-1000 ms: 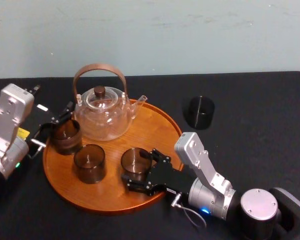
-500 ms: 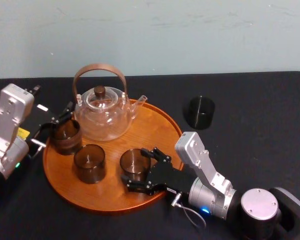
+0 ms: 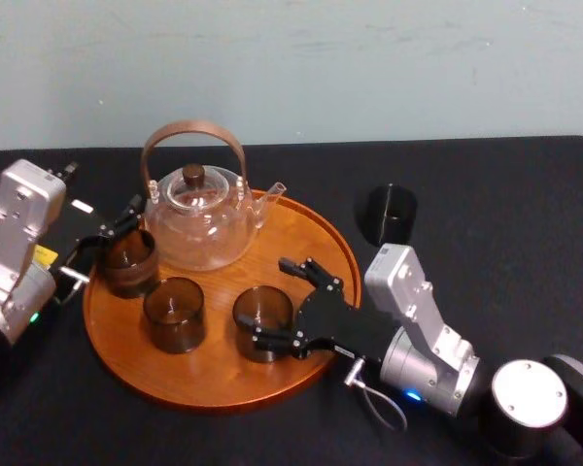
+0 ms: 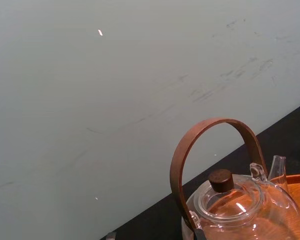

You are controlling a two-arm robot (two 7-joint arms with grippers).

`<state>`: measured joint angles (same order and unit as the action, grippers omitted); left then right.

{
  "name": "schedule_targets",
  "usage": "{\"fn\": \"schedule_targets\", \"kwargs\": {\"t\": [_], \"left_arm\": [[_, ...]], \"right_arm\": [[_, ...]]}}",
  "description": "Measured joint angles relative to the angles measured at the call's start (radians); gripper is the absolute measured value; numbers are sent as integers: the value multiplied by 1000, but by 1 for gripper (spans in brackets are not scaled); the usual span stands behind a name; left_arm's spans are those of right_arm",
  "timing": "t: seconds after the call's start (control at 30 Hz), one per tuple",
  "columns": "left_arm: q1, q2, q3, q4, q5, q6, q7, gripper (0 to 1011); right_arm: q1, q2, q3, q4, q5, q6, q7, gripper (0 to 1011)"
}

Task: Pick up the glass from the table and place it on the tray.

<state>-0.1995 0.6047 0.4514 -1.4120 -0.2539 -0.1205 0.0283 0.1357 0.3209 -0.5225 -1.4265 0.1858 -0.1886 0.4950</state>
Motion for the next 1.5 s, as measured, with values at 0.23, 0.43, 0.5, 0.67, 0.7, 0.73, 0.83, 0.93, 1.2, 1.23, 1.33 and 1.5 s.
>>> {"fn": "schedule_targets", "kwargs": {"t": [0.23, 0.43, 0.5, 0.67, 0.7, 0.73, 0.83, 0.93, 1.2, 1.23, 1.33, 1.5], "left_arm": [[0, 0, 0, 0, 0, 0, 0, 1001], [0, 0, 0, 0, 0, 0, 0, 1001], [0, 0, 0, 0, 0, 0, 0, 1001], [0, 0, 0, 0, 0, 0, 0, 1001], [0, 0, 0, 0, 0, 0, 0, 1001], [0, 0, 0, 0, 0, 0, 0, 1001], [0, 0, 0, 0, 0, 0, 0, 1001], [0, 0, 0, 0, 0, 0, 0, 1001], [0, 0, 0, 0, 0, 0, 0, 1001], [0, 0, 0, 0, 0, 0, 0, 1001], [0, 0, 0, 0, 0, 0, 0, 1001], [0, 0, 0, 0, 0, 0, 0, 1001]], "right_arm": [[-39, 28, 30, -68, 6, -16, -16, 1002], [-94, 55, 76, -119, 15, -3, -57, 1002], [-111, 63, 92, -130, 18, 0, -67, 1002], [-169, 86, 149, -168, 34, 1, -96, 1002], [-176, 88, 156, -172, 36, 0, -99, 1002], [-184, 90, 165, -177, 38, -1, -102, 1002], [-216, 98, 201, -195, 45, -7, -119, 1002], [-248, 102, 242, -205, 51, -12, -138, 1002], [-281, 96, 308, -199, 59, 0, -170, 1002], [-281, 95, 313, -196, 59, 4, -172, 1002], [-279, 88, 331, -182, 61, 18, -177, 1002], [-243, 75, 349, -136, 76, 43, -166, 1002]]}}
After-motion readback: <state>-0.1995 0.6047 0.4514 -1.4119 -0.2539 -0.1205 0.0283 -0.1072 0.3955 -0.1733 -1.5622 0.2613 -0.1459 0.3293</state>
